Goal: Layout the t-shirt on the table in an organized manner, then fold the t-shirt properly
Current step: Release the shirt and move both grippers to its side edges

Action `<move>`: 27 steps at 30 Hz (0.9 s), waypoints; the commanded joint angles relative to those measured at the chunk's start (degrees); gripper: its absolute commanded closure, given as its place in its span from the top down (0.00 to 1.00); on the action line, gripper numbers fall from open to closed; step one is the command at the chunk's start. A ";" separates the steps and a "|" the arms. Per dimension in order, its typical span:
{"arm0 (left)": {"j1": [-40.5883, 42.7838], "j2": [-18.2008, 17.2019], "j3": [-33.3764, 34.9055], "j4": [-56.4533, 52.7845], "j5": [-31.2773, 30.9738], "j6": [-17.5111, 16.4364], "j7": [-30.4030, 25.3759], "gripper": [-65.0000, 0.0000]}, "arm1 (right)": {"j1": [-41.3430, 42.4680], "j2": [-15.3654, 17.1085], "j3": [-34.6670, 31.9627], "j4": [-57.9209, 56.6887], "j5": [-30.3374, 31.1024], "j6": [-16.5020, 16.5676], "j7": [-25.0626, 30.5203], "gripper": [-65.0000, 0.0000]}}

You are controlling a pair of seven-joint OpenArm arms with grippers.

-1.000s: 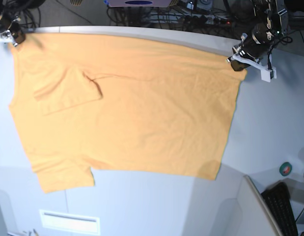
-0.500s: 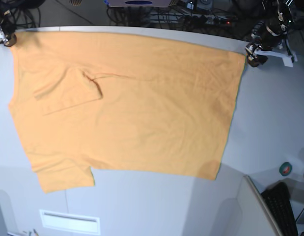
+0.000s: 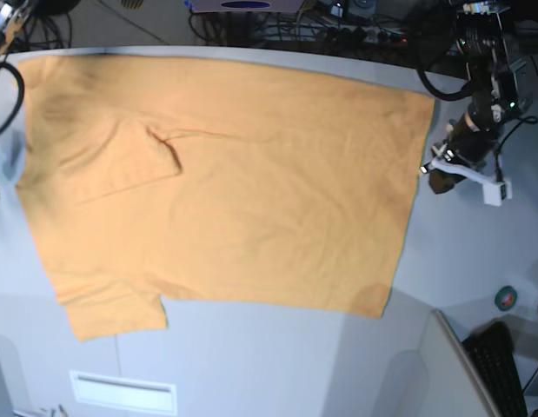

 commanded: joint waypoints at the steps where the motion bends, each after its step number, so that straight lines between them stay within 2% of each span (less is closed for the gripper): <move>1: -1.01 -0.85 1.35 -0.59 -0.41 -0.25 -1.20 0.00 | 3.91 1.58 -1.77 -2.61 -0.91 1.55 3.45 0.52; 3: -2.94 -1.03 4.96 -3.58 0.03 -0.25 -1.20 0.00 | 10.42 2.19 -5.90 -12.02 -6.54 3.04 9.26 0.52; 5: -3.65 -0.94 6.80 -4.72 2.94 -0.25 -1.29 0.00 | 16.05 2.37 -8.45 -20.37 -11.11 3.04 14.44 0.52; 10: -2.33 0.38 6.89 -4.19 12.69 -0.25 -1.37 0.00 | 24.22 2.55 -9.24 -35.84 -19.37 3.04 23.41 0.52; 14: -0.13 0.82 2.85 -1.82 13.13 -0.25 -1.46 0.00 | 24.05 2.28 -9.24 -37.51 -22.27 2.95 25.43 0.52; 23: 0.13 0.82 -3.40 -1.47 13.13 -0.34 -1.46 0.00 | 20.09 1.93 -9.24 -37.42 -22.19 2.95 25.35 0.51; 25: 0.13 0.82 -3.40 -1.47 13.13 -0.34 -1.46 0.00 | 20.00 1.84 -9.16 -37.33 -22.19 2.95 25.35 0.42; 27: 0.13 0.82 -3.40 -1.47 13.13 -0.34 -1.46 0.00 | 20.00 1.84 -9.16 -37.25 -22.19 2.95 25.43 0.23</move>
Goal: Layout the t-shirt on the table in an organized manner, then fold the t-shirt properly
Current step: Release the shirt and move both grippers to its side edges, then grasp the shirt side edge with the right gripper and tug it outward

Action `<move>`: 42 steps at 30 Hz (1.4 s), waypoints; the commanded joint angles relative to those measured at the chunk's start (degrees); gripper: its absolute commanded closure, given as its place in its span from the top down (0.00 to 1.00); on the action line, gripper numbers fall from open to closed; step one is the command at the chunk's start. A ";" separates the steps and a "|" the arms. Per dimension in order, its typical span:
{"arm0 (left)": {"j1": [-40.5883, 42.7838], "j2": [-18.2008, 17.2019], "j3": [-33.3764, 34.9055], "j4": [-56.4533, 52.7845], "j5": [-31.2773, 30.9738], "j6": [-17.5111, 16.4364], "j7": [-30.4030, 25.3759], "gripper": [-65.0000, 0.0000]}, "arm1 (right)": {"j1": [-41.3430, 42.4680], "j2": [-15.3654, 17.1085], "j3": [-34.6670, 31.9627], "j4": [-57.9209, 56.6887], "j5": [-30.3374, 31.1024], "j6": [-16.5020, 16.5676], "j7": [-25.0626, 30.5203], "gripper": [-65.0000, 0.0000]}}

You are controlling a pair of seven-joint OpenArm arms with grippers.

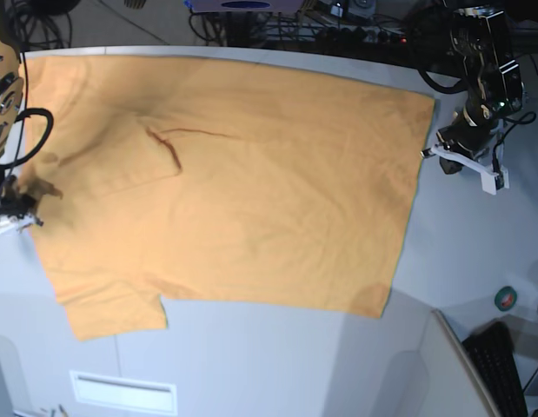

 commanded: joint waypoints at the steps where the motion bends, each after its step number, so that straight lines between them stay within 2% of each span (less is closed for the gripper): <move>1: -0.35 -0.78 -0.29 0.91 -0.37 -0.34 -0.83 0.00 | 0.94 0.84 0.15 0.63 0.06 0.05 -0.23 0.12; 2: -0.35 -0.78 -0.29 0.91 -0.37 -0.34 -0.83 0.00 | 0.94 0.84 0.15 0.63 0.06 0.05 -0.23 0.00; 8: -0.26 -0.69 -0.29 0.91 -0.37 -0.34 -0.83 0.00 | 0.41 -0.22 0.24 3.88 2.17 0.05 -0.49 0.00; 11: -0.08 -0.69 -0.29 0.91 -0.37 -0.34 -0.83 0.00 | -2.75 -0.74 0.15 10.74 4.11 0.05 -0.75 0.00; 18: -0.17 -0.69 -0.20 0.91 -0.37 -0.34 -0.83 0.00 | -9.26 -4.70 0.15 30.17 4.55 0.05 -10.95 0.00; 35: -0.43 -0.69 -0.29 0.91 -0.37 -0.34 -0.83 0.00 | -21.48 -13.84 0.24 59.97 4.55 0.05 -28.18 0.00; 42: -0.43 -0.69 -0.29 0.91 -0.37 -0.34 -0.83 0.00 | -25.61 -18.50 6.22 67.62 4.46 0.05 -33.72 0.00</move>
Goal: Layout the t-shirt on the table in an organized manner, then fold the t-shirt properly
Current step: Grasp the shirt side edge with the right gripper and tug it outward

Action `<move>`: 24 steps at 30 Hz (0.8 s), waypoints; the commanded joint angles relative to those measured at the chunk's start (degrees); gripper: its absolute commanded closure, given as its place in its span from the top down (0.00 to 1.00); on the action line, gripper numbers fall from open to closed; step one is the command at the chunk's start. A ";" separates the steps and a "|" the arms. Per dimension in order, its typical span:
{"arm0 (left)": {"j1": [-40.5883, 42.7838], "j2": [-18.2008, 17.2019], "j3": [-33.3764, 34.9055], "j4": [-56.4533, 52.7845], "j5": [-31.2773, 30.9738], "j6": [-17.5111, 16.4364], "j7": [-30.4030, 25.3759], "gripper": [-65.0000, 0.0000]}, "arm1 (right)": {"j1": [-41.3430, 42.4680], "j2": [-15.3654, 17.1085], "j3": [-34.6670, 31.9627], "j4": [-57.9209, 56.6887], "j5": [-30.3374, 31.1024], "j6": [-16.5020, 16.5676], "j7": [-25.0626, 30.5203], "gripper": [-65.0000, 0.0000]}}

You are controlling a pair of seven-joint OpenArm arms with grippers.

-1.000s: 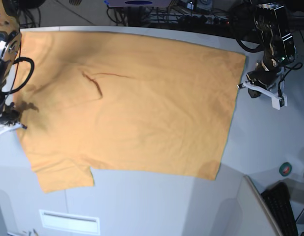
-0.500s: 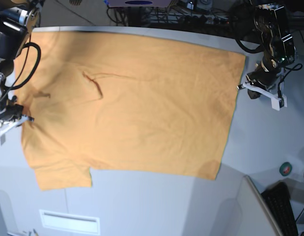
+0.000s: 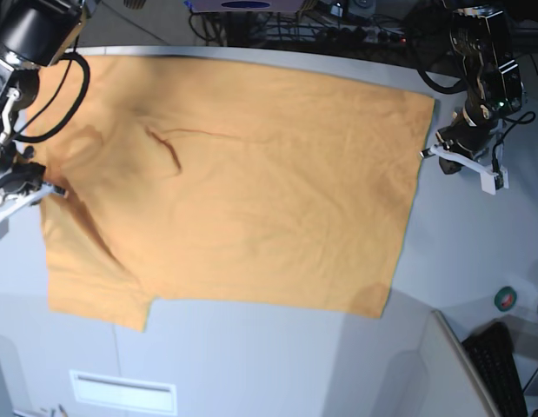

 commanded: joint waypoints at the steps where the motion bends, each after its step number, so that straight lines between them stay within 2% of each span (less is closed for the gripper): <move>1: -0.32 -0.84 -0.29 0.91 -0.40 -0.21 -0.83 0.00 | -0.10 0.16 0.41 0.98 0.09 0.03 0.20 0.00; 11: -1.03 -0.84 -0.38 0.91 -0.40 -0.21 -0.83 0.00 | -3.27 -2.56 0.58 1.77 0.18 0.47 -0.86 0.00; 12: -1.12 -0.84 -0.38 0.91 -0.40 -0.21 -0.83 0.00 | -3.18 -2.56 0.58 2.39 0.18 0.47 -0.77 0.09; 15: -1.20 -0.84 -0.38 0.91 -0.31 -0.21 -0.83 0.00 | -2.21 -2.65 0.67 2.39 0.18 0.47 0.55 0.50; 16: -1.20 -0.84 -0.38 0.91 -0.31 -0.21 -0.83 0.00 | -1.33 -2.56 0.67 1.51 0.18 0.38 2.48 0.58; 17: -1.20 -0.84 -0.38 0.91 -0.31 -0.21 -0.83 0.00 | -0.37 -2.48 0.67 0.10 0.18 0.11 4.42 0.62; 19: -1.20 -0.84 -0.38 0.91 -0.31 -0.21 -0.83 0.00 | 2.62 -1.42 0.50 -4.12 0.00 0.11 7.32 0.62; 21: -1.03 -0.84 -0.38 0.91 -0.31 -0.21 -0.83 0.00 | 7.02 1.13 0.41 -10.19 0.00 0.11 8.11 0.61; 24: -0.94 -0.93 -1.17 0.91 -0.22 -0.21 -0.83 0.00 | 15.46 5.17 0.67 -26.01 0.00 0.11 9.69 0.60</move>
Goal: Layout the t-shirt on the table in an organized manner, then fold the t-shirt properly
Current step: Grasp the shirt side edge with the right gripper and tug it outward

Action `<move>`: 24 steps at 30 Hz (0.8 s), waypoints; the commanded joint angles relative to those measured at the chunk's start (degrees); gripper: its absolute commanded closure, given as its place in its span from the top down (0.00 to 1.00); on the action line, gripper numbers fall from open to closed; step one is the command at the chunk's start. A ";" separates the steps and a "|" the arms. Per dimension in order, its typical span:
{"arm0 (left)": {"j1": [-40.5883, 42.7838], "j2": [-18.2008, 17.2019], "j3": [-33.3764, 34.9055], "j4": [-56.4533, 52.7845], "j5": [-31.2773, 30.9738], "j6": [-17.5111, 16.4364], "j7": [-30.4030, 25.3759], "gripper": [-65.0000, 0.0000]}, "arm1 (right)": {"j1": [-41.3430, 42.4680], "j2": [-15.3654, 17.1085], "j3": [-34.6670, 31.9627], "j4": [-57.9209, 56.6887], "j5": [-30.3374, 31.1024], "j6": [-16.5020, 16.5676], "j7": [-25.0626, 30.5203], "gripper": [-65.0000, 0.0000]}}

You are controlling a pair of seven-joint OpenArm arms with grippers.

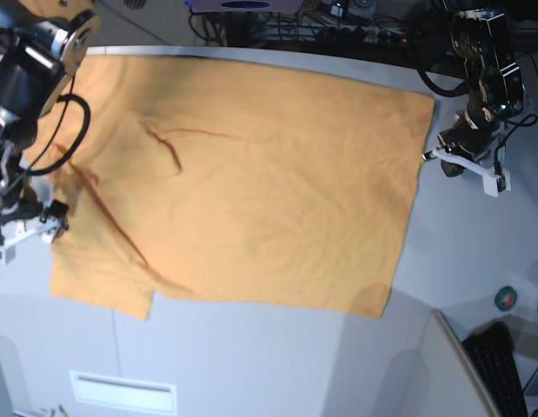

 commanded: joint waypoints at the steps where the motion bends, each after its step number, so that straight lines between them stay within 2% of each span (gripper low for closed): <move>1: -0.28 -0.78 -1.50 0.91 -0.26 -0.19 -1.09 0.00 | 2.53 1.73 0.02 -3.68 0.61 0.27 2.18 0.60; 5: 0.07 -0.69 -5.20 0.91 -0.44 -0.19 -1.09 0.00 | 7.80 4.98 0.02 -18.01 0.70 0.27 7.72 0.60; 13: 0.07 -0.78 -10.21 0.83 -0.26 -0.19 -1.00 0.00 | 7.54 4.63 -0.07 -19.41 0.70 0.27 7.46 0.59; 19: 0.07 -0.78 -9.77 0.83 -0.18 -0.19 -1.00 0.00 | 7.01 3.31 -0.07 -19.33 0.70 0.44 7.90 0.33; 24: 0.07 -0.78 -9.68 0.83 -0.18 -0.19 -1.00 0.00 | 7.28 3.48 0.02 -19.33 0.70 0.18 7.99 0.31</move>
